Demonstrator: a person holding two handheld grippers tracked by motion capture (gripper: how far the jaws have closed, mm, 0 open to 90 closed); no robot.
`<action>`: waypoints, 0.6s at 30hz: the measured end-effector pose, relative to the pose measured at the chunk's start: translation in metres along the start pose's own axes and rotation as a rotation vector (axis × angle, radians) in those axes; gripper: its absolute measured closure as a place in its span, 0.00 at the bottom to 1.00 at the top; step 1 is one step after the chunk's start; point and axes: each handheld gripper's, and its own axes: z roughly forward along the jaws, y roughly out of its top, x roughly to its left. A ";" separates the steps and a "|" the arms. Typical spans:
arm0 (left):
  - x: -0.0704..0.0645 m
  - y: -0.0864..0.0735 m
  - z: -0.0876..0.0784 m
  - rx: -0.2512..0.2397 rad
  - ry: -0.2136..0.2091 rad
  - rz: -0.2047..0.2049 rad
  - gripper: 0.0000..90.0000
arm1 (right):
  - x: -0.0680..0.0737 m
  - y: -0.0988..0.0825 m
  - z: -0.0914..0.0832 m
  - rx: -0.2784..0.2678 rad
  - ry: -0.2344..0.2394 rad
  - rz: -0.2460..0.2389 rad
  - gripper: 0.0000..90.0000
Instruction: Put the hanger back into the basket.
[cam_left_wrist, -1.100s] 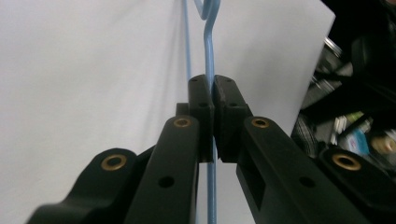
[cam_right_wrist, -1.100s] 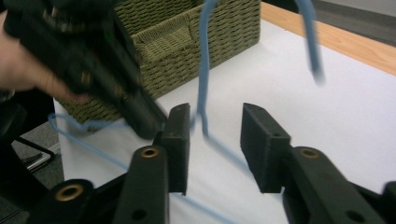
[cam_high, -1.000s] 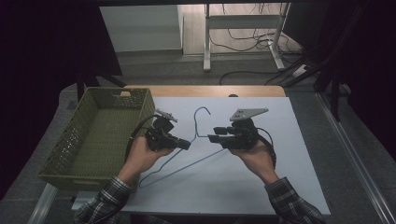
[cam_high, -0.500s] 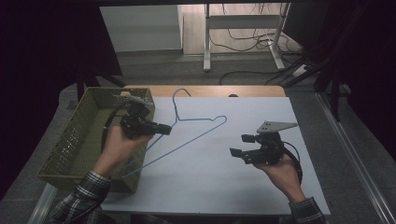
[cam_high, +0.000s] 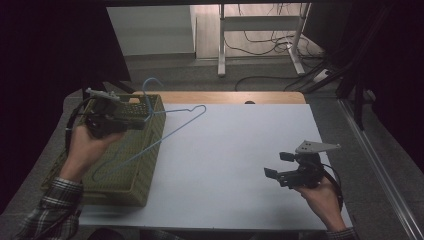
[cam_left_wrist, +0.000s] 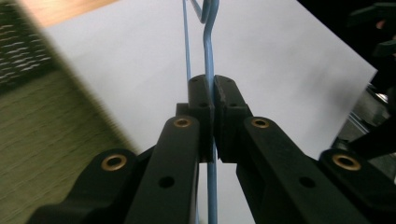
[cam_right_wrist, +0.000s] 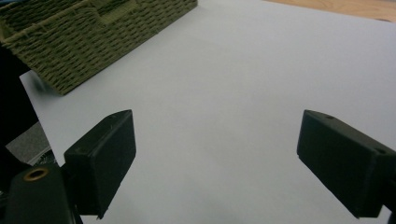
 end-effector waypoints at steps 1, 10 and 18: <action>0.005 -0.003 -0.004 -0.007 0.007 -0.007 0.98 | -0.002 -0.003 -0.002 -0.002 -0.002 0.008 0.12; 0.050 -0.032 -0.037 -0.058 0.071 -0.069 0.98 | -0.015 -0.025 -0.013 0.021 -0.063 0.045 0.09; 0.079 -0.054 -0.061 -0.108 0.130 -0.099 0.97 | -0.017 -0.033 -0.020 -0.001 -0.068 0.064 0.07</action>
